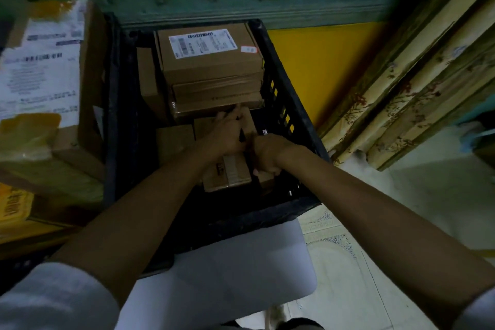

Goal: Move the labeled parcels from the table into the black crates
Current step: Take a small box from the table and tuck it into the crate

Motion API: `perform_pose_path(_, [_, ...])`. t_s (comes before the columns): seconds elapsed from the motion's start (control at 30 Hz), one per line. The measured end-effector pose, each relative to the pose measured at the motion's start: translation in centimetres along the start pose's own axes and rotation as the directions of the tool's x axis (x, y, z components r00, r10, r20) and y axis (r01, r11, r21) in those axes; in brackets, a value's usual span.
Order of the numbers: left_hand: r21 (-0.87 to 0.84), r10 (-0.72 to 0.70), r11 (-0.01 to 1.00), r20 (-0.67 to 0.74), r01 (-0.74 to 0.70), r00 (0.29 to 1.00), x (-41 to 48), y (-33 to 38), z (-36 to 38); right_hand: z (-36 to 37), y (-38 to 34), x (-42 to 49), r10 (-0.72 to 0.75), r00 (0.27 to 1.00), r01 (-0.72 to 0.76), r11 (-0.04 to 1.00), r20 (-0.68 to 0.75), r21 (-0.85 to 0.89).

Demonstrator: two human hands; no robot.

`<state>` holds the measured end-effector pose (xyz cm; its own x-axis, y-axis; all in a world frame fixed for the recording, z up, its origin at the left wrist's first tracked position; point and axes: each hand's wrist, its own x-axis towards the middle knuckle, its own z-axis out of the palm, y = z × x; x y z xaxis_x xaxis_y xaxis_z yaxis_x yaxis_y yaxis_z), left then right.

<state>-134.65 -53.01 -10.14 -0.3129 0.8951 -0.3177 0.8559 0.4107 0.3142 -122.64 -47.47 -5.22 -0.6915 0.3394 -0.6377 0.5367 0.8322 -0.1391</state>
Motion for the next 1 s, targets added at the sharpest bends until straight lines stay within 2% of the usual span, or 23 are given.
perform_pose_path(0.07, [0.0,0.032,0.999,-0.034,-0.032,0.999,0.3,-0.1,0.2,0.1,0.0,0.3,-0.011,1.0,0.011,1.0,-0.001,-0.022])
perform_pose_path(0.2, [-0.152,-0.007,0.988,-0.028,0.003,1.0,0.5,-0.1,0.2,-0.1,0.1,0.0,0.008,0.999,-0.008,1.0,-0.039,-0.01])
perform_pose_path(0.37, [-0.07,0.027,0.997,-0.009,-0.027,1.0,0.4,-0.2,0.1,-0.7,0.1,-1.0,0.021,1.0,-0.021,1.0,-0.002,-0.02])
perform_pose_path(0.47, [-0.084,0.018,0.996,-0.025,-0.02,1.0,0.0,0.3,-0.1,-0.3,0.1,-1.1,0.039,0.999,-0.039,0.999,-0.004,0.005])
perform_pose_path(0.57, [-0.137,-0.009,0.99,0.036,0.014,0.999,-0.8,1.1,-1.5,-0.1,0.0,-1.8,0.067,0.997,-0.067,0.998,-0.026,0.003])
perform_pose_path(0.63, [-0.188,0.008,0.982,-0.024,-0.012,1.0,-1.5,1.8,-3.1,0.0,-0.1,-3.0,0.075,0.991,-0.075,0.997,-0.114,0.009])
perform_pose_path(0.67, [-0.223,0.018,0.974,-0.1,-0.041,0.995,-1.7,2.4,-4.1,0.0,0.1,-4.0,0.074,0.974,-0.064,0.996,-0.214,0.056])
perform_pose_path(0.7, [-0.284,0.023,0.956,-0.19,-0.078,0.982,-2.0,3.4,-5.1,0.0,0.6,-5.3,0.081,0.934,-0.037,0.991,-0.347,0.131])
perform_pose_path(0.73, [-0.381,0.017,0.916,-0.273,-0.125,0.962,-2.1,4.7,-6.1,0.0,1.3,-6.9,0.107,0.863,-0.002,0.978,-0.494,0.208])
perform_pose_path(0.8, [-0.599,-0.006,0.762,-0.386,-0.246,0.923,-2.4,8.5,-7.7,-0.1,3.7,-10.7,0.231,0.644,0.068,0.932,-0.729,0.356])
perform_pose_path(0.83, [-0.673,-0.014,0.676,-0.42,-0.301,0.908,-2.6,10.9,-8.3,0.1,5.2,-12.7,0.317,0.538,0.106,0.894,-0.781,0.436])
perform_pose_path(0.9, [-0.769,-0.012,0.522,-0.439,-0.368,0.898,-3.4,16.2,-8.5,1.0,8.4,-17.0,0.514,0.378,0.228,0.754,-0.77,0.616])
perform_pose_path(0.93, [-0.81,0.013,0.448,-0.418,-0.379,0.908,-4.1,19.1,-8.1,1.8,9.9,-19.4,0.61,0.327,0.312,0.651,-0.721,0.692])
perform_pose_path(1.0, [-0.875,0.117,0.322,-0.342,-0.361,0.933,-6.1,25.1,-6.5,4.3,12.8,-24.2,0.755,0.278,0.453,0.442,-0.594,0.774])
